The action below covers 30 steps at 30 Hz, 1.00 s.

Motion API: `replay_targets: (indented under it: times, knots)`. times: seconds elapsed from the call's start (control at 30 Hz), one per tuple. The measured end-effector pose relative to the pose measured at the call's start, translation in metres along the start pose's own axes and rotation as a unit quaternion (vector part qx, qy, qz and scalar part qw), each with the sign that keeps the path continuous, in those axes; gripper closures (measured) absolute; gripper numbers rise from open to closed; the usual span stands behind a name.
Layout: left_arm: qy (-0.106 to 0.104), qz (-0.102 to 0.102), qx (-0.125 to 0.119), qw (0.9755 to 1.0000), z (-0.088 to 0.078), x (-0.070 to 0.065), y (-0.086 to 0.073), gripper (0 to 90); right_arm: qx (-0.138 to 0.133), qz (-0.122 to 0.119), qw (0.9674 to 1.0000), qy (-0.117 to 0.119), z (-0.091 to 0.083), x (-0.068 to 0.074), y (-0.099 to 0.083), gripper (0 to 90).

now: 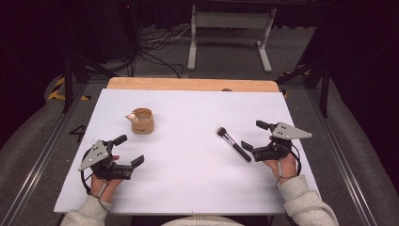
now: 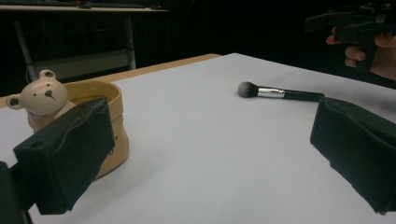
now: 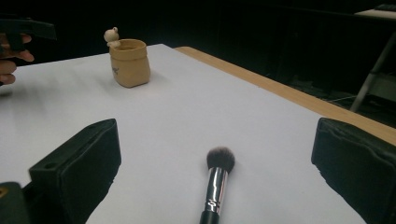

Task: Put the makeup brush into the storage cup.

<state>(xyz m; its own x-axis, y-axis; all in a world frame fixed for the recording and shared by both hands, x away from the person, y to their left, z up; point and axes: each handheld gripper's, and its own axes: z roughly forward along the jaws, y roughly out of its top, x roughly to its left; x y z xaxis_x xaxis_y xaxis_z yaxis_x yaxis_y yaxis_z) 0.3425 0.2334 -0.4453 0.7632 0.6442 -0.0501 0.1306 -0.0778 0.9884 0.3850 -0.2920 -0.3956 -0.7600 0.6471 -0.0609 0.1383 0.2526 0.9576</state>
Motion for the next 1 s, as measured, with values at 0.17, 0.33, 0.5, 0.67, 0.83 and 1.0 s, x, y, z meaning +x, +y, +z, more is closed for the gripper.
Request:
replay_targets:
  times: [0.17,0.33,0.5,0.67,0.83,1.0]
  knots:
    - [0.003,-0.002,-0.001,1.0000,-0.002,0.000,0.000,0.2,0.009,-0.010,0.9998,0.015,0.009,-0.002,0.016,1.8]
    - [0.008,0.000,-0.002,1.0000,-0.003,0.001,0.000,0.2,0.010,-0.014,0.9995,0.026,0.016,-0.005,0.025,1.8]
    - [0.007,0.005,0.001,1.0000,-0.003,0.000,0.000,0.2,0.040,-0.013,0.9987,0.028,0.024,-0.007,0.038,1.8]
    - [0.008,0.007,0.001,0.9999,-0.003,0.000,0.000,0.1,0.093,-0.015,0.9950,0.031,0.030,-0.007,0.047,4.0]
    - [0.008,0.002,0.004,1.0000,-0.003,0.000,-0.001,0.1,0.177,-0.024,0.9836,0.026,0.037,-0.004,0.058,7.8]
    - [0.010,0.004,0.004,0.9999,-0.003,0.000,-0.001,0.1,0.240,-0.027,0.9701,0.024,0.043,-0.004,0.064,10.5]
